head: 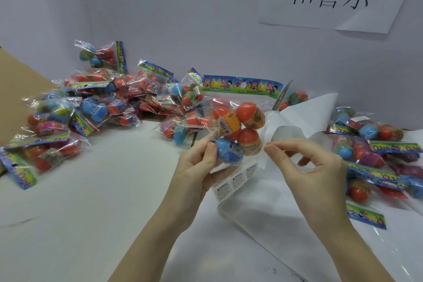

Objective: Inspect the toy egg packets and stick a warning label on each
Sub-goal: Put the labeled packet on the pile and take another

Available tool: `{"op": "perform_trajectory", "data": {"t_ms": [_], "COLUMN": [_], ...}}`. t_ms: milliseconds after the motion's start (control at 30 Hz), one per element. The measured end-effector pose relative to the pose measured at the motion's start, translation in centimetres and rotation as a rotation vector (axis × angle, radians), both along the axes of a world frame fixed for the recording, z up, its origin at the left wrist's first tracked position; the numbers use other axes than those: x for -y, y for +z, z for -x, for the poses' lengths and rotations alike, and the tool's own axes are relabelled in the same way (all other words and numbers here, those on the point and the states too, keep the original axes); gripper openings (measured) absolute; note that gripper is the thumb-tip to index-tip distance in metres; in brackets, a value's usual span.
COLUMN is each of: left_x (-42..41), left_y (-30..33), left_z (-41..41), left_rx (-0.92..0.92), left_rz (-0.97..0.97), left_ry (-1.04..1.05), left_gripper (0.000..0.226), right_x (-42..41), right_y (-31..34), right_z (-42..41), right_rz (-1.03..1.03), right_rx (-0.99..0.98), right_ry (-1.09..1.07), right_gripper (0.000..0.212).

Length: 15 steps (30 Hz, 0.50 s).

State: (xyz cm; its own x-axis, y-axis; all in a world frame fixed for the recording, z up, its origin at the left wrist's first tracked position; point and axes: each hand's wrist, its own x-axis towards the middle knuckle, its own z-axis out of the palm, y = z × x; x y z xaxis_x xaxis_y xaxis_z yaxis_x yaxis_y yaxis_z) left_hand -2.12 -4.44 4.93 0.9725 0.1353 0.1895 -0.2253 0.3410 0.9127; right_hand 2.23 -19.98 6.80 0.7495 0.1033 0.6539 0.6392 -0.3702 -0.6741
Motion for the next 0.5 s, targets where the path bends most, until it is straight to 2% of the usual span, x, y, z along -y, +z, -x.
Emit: {"op": "perform_trajectory", "data": {"t_ms": [167,267,500], "left_x": [0.01,-0.01,0.12], "left_y": [-0.06,-0.17,-0.22], "left_z": [-0.06,0.01,-0.06], "left_rx": [0.011,0.020,0.010], "left_rz": [-0.037,-0.042,-0.095], "left_ry": [0.020,0.031,0.057], "left_gripper": [0.035,0.032,0.057], "right_x": [0.18,0.35,0.41], "right_y": [0.54,0.85,0.88], "right_z": [-0.19,-0.09,0.05], "right_rz": [-0.092,-0.069,-0.085], "right_rx": [-0.230,-0.224,-0.187], "right_ry": [0.099,0.093,0.046], "right_gripper": [0.025,0.025,0.025]}}
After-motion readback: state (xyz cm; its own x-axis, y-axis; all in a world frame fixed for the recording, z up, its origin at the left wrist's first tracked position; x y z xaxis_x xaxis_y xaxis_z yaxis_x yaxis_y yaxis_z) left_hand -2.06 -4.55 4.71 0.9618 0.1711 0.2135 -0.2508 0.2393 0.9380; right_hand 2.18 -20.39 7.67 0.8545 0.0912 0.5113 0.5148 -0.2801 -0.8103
